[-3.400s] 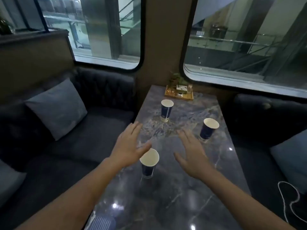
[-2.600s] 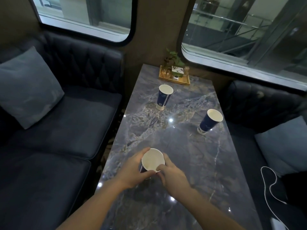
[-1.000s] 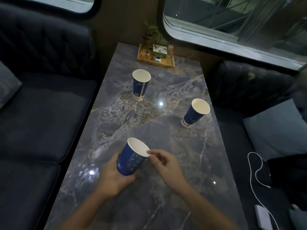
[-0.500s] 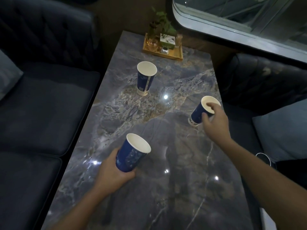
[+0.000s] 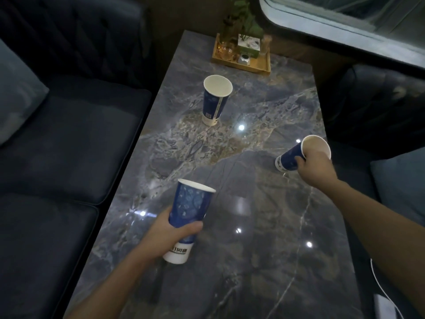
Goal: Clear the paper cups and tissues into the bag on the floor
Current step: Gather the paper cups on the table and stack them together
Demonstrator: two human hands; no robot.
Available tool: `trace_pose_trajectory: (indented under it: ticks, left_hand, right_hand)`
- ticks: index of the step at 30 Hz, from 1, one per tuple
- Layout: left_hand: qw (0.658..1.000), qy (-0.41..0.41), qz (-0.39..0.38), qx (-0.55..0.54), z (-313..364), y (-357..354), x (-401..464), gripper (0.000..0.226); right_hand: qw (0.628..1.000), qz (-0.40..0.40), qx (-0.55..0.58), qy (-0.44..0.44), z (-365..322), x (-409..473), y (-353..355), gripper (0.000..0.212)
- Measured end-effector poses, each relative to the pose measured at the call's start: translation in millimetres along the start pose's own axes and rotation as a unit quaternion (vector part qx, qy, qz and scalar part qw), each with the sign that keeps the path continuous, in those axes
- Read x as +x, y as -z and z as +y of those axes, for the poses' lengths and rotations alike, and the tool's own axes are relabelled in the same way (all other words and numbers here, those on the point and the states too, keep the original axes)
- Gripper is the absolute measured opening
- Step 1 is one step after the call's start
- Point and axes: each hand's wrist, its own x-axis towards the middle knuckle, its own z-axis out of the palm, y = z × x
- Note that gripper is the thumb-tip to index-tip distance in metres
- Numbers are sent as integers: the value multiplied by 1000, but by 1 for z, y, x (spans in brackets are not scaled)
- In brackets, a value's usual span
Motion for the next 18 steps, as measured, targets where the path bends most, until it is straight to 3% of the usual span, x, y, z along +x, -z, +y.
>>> trace_pose_trajectory:
  ticks: [5, 8, 14, 18]
  left_hand:
    - [992, 49, 27, -114, -6, 2, -9, 69]
    - [991, 55, 16, -124, -7, 2, -18, 69]
    - [989, 57, -4, -139, -7, 0, -43, 92]
    - [986, 53, -26, -158, -7, 0, -64, 77]
  right_hand:
    - [999, 17, 31, 34, -12, -27, 11, 25]
    - [996, 29, 46, 70, -23, -52, 24, 22]
    - [985, 54, 89, 137, -44, -101, 54, 19]
    - [976, 72, 101, 178, -58, -134, 76, 16]
